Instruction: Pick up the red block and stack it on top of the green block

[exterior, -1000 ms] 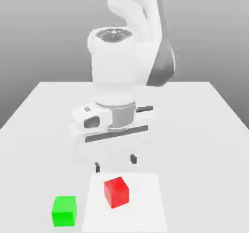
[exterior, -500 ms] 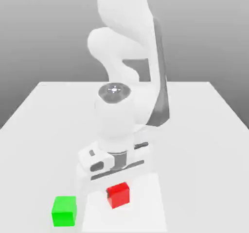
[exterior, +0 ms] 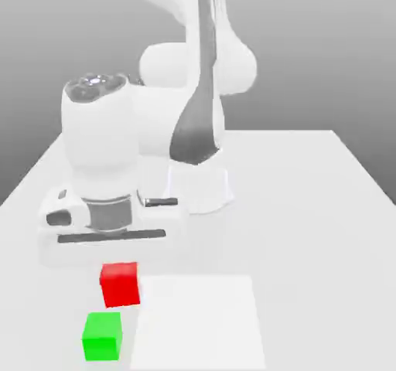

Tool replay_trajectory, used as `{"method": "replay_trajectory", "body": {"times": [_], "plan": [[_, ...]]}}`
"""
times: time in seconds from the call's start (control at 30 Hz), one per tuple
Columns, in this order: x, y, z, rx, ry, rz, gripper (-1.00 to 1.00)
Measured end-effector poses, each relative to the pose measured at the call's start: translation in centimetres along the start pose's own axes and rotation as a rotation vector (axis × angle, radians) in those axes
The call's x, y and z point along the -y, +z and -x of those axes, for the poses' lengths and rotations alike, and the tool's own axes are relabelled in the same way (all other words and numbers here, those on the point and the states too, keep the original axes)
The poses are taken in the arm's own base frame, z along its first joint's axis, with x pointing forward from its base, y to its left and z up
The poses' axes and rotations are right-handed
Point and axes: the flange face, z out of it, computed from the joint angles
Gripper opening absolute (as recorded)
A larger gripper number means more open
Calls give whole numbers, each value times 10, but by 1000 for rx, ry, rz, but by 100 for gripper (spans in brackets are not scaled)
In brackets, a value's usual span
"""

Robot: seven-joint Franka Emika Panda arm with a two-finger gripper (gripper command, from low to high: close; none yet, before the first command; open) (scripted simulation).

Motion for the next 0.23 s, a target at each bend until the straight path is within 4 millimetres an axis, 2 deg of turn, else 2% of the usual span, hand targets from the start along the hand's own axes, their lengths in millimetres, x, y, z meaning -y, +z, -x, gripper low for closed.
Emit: {"method": "replay_trajectory", "body": {"times": [0.13, 0.17, 0.23], "plan": [[-1, 45, -5, -1, 16, 0, -100], [-2, 53, -4, -1, 17, 1, 100], [-2, 53, -4, -1, 17, 1, 100]]}}
